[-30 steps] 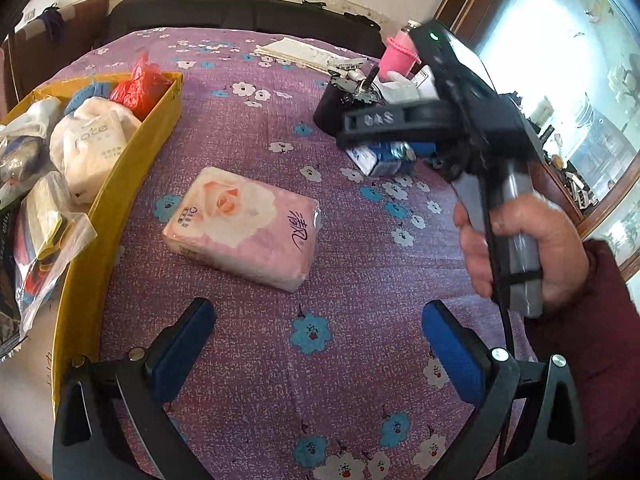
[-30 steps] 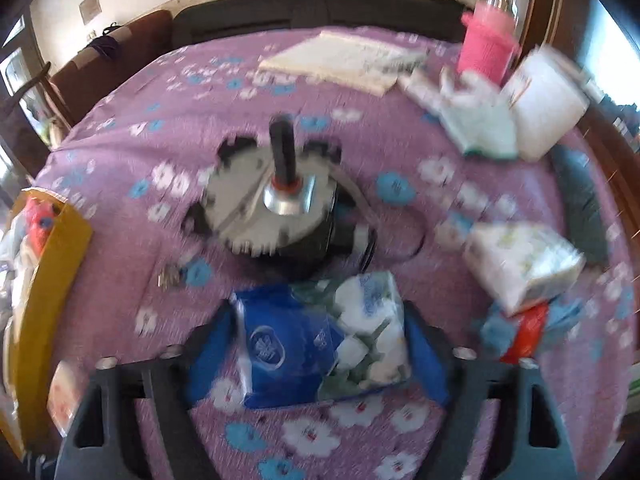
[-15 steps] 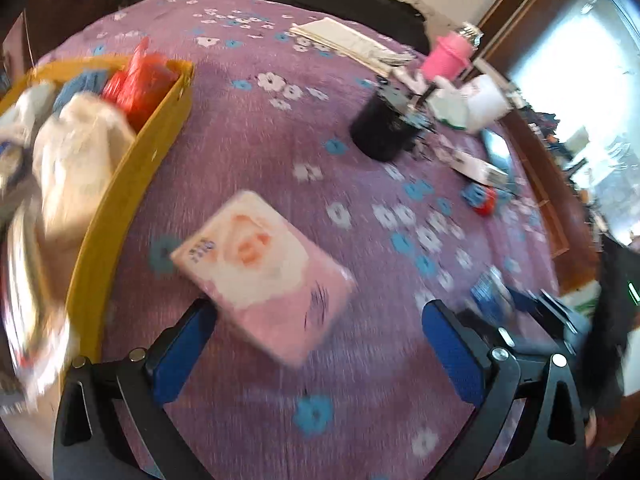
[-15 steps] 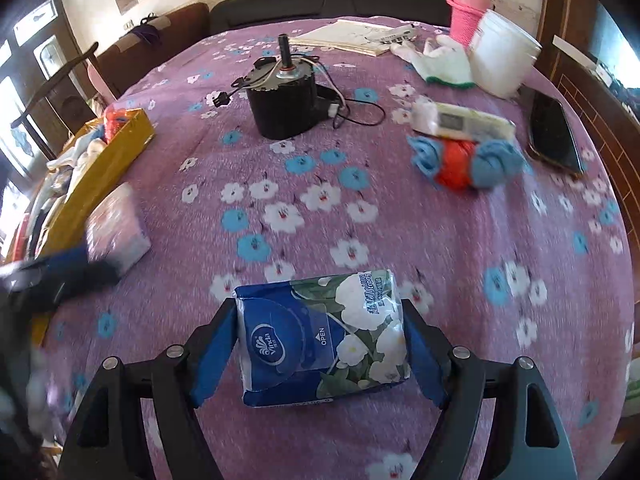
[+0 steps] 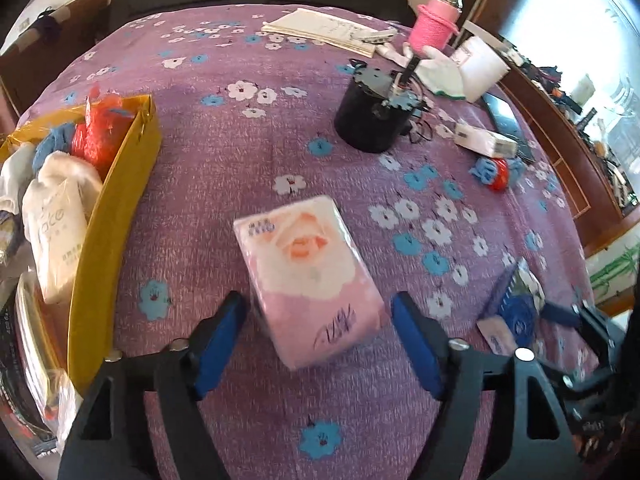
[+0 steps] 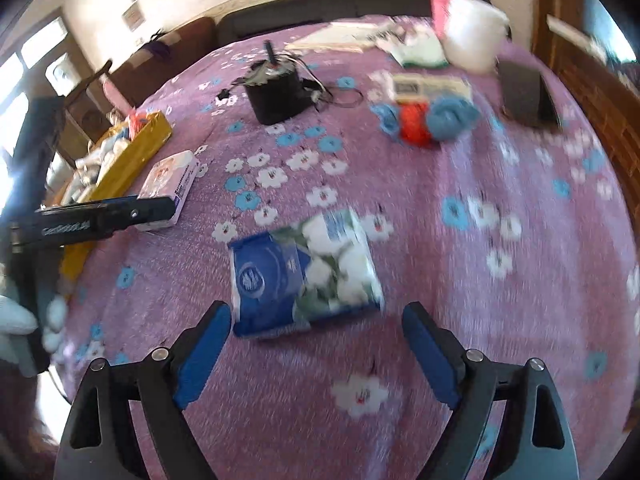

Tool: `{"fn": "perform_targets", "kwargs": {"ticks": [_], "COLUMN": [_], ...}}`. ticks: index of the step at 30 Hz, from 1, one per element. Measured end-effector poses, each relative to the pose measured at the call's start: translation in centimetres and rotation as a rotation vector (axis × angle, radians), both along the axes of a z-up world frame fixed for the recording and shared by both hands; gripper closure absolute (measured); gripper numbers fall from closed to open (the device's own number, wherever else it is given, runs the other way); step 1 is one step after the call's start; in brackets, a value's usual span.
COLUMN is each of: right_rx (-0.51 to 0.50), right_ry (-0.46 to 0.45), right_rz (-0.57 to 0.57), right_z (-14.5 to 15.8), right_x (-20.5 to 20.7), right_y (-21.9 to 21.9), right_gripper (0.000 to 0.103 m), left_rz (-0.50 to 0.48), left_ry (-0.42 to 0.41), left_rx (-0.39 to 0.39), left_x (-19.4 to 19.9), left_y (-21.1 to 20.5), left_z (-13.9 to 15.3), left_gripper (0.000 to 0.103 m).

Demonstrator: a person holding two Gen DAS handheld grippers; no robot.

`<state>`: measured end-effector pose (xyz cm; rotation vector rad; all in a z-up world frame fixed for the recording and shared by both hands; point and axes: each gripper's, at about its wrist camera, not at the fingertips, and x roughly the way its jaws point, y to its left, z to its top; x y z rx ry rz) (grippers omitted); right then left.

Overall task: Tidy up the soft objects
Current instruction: 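Grasp the blue tissue pack with the right gripper while the left grasps the pink pack, then carry both tissue packs to the yellow tray and release them inside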

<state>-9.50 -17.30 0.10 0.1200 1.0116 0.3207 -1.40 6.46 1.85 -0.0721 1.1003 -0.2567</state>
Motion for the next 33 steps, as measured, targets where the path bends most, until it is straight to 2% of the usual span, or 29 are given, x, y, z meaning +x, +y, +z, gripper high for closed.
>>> {"fn": "perform_targets", "kwargs": {"ticks": [4,7,8,9,10,11,13,20,24,25,26,27,33], "right_rx": [0.023,0.017,0.019,0.021,0.021,0.021,0.010,-0.040,-0.148,-0.186,-0.221,-0.245,-0.137], "right_ry": [0.026,0.046,0.055,0.064,0.070,0.073,0.078,0.122,0.115,0.098,0.078,0.050,0.011], "right_rz": [-0.033,-0.065,-0.075,-0.082,-0.083,-0.080,-0.081,-0.173,-0.207,-0.204,-0.205,-0.201,-0.167], "right_z": [0.1,0.1,0.1,0.1,0.1,0.2,0.2,0.0,-0.3,-0.4,-0.4,-0.3,0.9], "right_x": [0.3,1.0,1.3,1.5,1.7,2.0,2.5,5.0,5.3,5.0,4.7,4.2,1.6], "right_y": [0.3,1.1,1.4,1.7,2.1,2.6,3.5,5.3,6.9,7.4,7.6,7.8,7.3], "right_gripper": [0.011,0.011,0.011,0.010,0.010,0.010,0.010,0.005,0.005,0.006,0.016,0.021,0.038], "left_rz": [0.000,-0.033,-0.035,-0.037,-0.036,-0.037,-0.041,-0.018,-0.005,-0.003,0.000,0.004,0.069], "left_ry": [-0.011,-0.062,-0.074,-0.081,-0.095,-0.109,-0.090,-0.079,-0.107,-0.114,-0.123,-0.131,-0.187], "left_rx": [0.073,0.198,0.188,0.186,0.187,0.181,0.131,0.003,-0.043,-0.053,-0.067,-0.080,-0.157], "left_x": [1.5,1.5,1.2,0.9,0.5,0.0,-0.4,-3.2,-5.0,-5.4,-5.8,-6.2,-9.4], "left_y": [-1.8,-3.4,-3.3,-3.1,-2.9,-2.4,-1.5,1.3,2.2,2.4,2.8,3.1,7.9], "left_z": [-0.7,-1.4,-1.4,-1.3,-1.1,-0.7,-0.4,0.4,1.4,1.7,2.1,2.4,4.7], "left_gripper": [0.004,0.004,0.004,0.009,0.027,0.037,0.046,0.046,0.046,0.046,0.046,0.046,0.045]}}
